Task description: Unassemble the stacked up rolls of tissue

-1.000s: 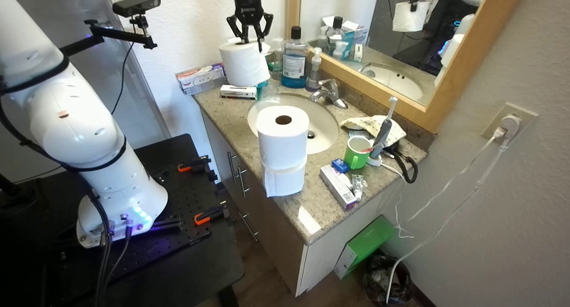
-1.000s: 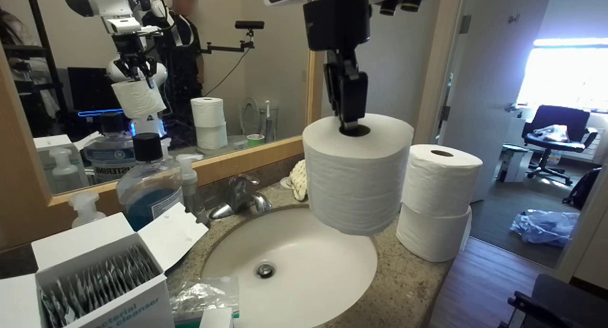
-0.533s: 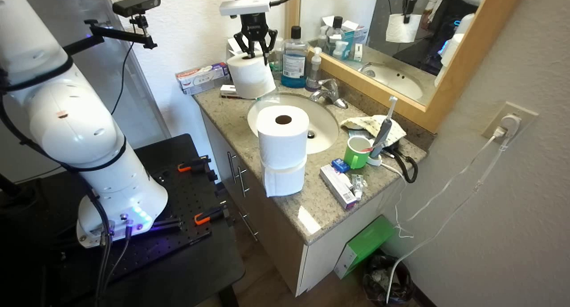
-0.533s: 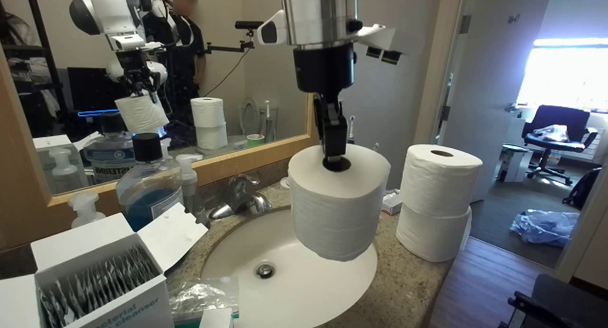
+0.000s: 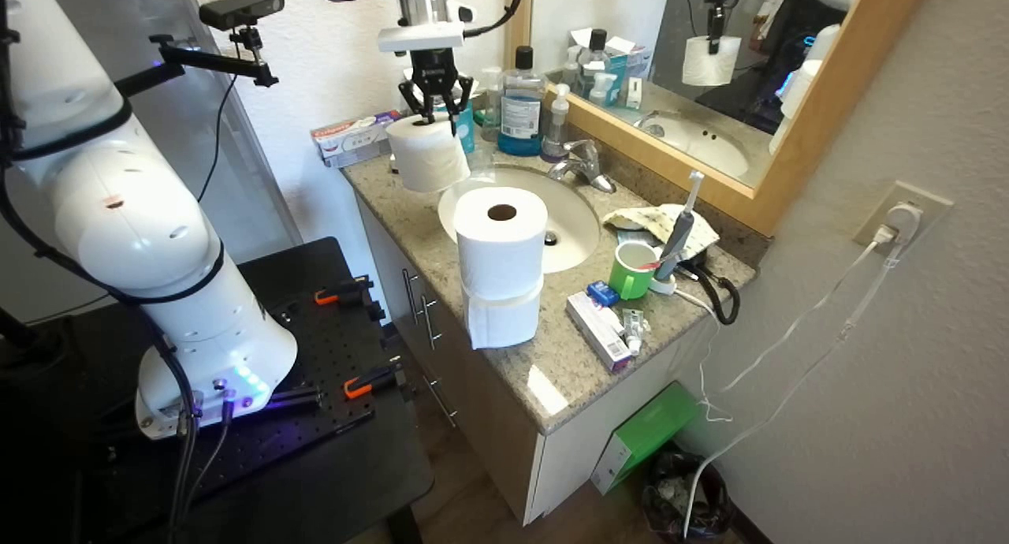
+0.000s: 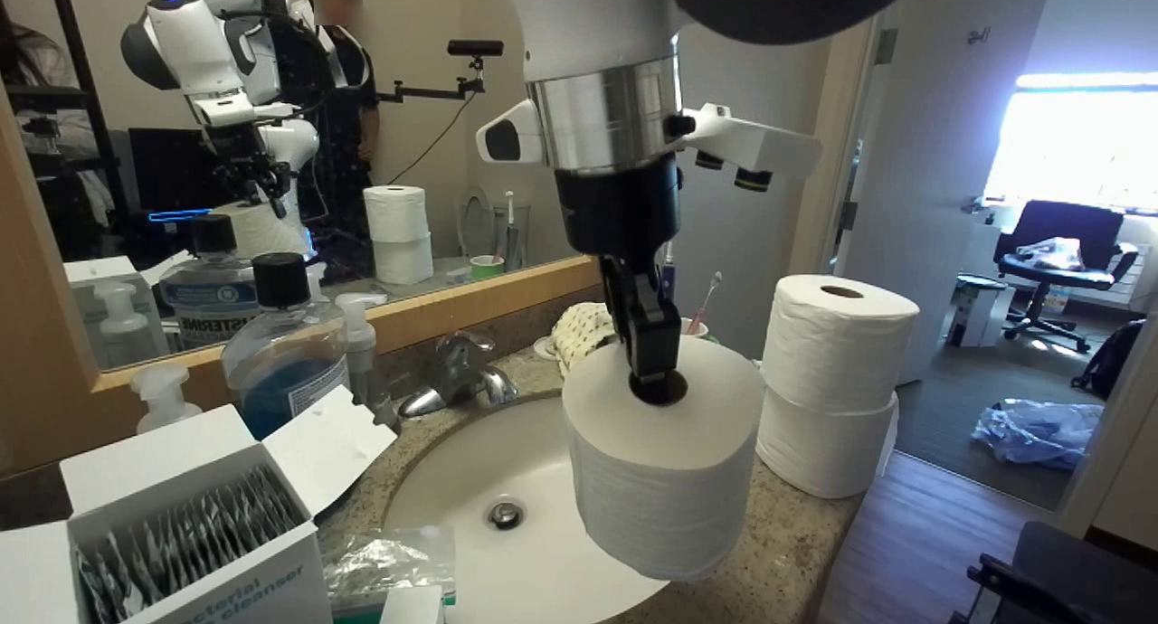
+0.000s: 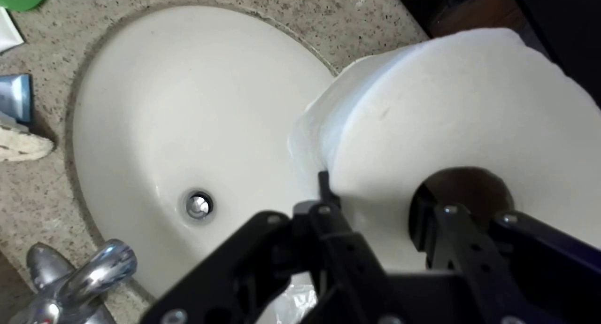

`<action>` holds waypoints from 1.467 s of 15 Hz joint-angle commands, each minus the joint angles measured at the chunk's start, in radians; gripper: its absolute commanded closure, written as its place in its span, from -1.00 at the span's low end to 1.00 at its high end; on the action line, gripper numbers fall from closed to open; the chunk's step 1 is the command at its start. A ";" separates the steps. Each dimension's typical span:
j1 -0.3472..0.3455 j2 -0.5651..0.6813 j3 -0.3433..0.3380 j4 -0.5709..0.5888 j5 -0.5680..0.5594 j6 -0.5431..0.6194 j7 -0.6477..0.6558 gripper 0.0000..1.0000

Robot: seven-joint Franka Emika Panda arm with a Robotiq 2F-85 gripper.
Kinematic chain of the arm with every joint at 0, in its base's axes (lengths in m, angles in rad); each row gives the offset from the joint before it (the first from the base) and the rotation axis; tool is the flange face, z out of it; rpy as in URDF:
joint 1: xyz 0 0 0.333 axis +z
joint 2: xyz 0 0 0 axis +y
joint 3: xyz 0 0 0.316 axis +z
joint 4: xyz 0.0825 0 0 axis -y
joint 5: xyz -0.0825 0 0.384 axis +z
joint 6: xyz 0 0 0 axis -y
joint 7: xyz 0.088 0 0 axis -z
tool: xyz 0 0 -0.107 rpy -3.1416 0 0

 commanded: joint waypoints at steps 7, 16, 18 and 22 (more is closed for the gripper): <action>0.012 0.000 0.024 -0.029 -0.033 0.003 0.000 0.26; 0.013 0.018 0.023 -0.044 0.023 0.096 -0.064 0.76; 0.019 0.028 0.031 -0.042 0.046 0.146 -0.118 0.76; 0.029 0.049 0.043 -0.050 0.122 0.245 -0.243 0.76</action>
